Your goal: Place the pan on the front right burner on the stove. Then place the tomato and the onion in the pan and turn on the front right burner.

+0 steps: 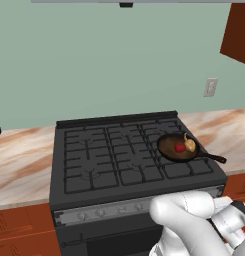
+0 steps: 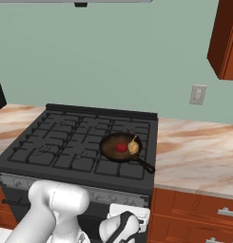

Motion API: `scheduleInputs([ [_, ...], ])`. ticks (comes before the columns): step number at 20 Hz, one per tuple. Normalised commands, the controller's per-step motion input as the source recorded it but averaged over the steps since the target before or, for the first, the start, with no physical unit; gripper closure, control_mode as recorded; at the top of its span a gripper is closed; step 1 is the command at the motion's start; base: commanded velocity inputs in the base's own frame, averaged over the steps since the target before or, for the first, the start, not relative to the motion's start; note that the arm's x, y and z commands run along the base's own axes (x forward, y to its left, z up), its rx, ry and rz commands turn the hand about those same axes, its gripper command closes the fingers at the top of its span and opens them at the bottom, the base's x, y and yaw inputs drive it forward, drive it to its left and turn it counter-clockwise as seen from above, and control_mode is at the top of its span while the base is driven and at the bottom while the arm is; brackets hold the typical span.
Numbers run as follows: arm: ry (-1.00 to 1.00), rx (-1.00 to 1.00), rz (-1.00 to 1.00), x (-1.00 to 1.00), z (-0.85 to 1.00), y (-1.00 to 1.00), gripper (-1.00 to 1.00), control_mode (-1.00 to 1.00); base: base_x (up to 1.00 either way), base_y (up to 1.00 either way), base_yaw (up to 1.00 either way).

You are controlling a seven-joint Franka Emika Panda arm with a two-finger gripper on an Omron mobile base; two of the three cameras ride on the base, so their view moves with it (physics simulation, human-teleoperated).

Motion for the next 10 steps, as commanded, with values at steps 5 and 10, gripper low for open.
scheduleInputs([
  [5,0.0,-0.21,0.0,0.0,-0.06,0.0,1.0,-1.0,0.0,0.0,0.0],
  [10,0.0,-0.19,0.0,0.0,-0.12,0.0,1.0,-1.0,0.0,0.0,0.0],
])
